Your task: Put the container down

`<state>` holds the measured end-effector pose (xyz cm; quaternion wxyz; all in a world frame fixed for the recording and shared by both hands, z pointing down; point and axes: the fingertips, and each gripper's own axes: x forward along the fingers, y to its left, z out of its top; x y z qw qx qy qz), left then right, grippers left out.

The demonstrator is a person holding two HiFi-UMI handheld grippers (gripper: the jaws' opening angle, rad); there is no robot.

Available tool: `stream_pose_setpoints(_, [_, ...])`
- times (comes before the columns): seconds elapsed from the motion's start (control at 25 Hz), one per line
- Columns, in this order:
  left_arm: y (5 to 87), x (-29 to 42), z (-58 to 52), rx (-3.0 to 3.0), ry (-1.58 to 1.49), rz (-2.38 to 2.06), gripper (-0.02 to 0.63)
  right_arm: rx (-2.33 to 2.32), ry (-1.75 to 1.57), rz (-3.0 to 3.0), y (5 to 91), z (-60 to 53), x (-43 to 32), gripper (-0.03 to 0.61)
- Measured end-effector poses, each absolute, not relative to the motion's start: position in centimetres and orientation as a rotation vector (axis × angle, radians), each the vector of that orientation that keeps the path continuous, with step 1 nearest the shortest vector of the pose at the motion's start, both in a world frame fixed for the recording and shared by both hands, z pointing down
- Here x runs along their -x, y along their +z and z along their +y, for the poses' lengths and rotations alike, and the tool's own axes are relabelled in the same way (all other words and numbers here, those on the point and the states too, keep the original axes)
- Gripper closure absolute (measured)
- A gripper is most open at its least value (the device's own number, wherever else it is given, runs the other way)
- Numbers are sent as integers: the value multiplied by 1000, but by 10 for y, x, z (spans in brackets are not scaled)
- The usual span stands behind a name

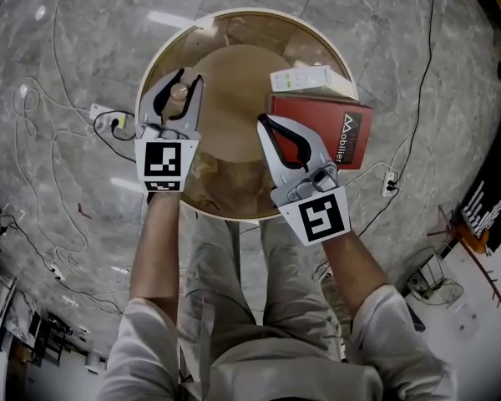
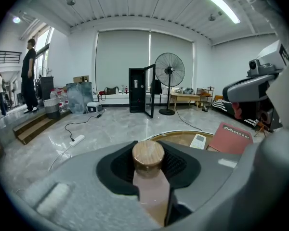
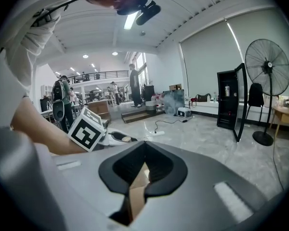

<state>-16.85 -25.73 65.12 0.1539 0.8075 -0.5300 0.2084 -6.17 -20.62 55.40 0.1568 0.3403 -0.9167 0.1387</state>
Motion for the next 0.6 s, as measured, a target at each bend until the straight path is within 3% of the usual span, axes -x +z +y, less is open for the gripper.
stream_pose_setpoints(0.6, [711, 178, -271, -2301, 635, -1489, 494, -997, 446, -2593, 601, -218, 67, 575])
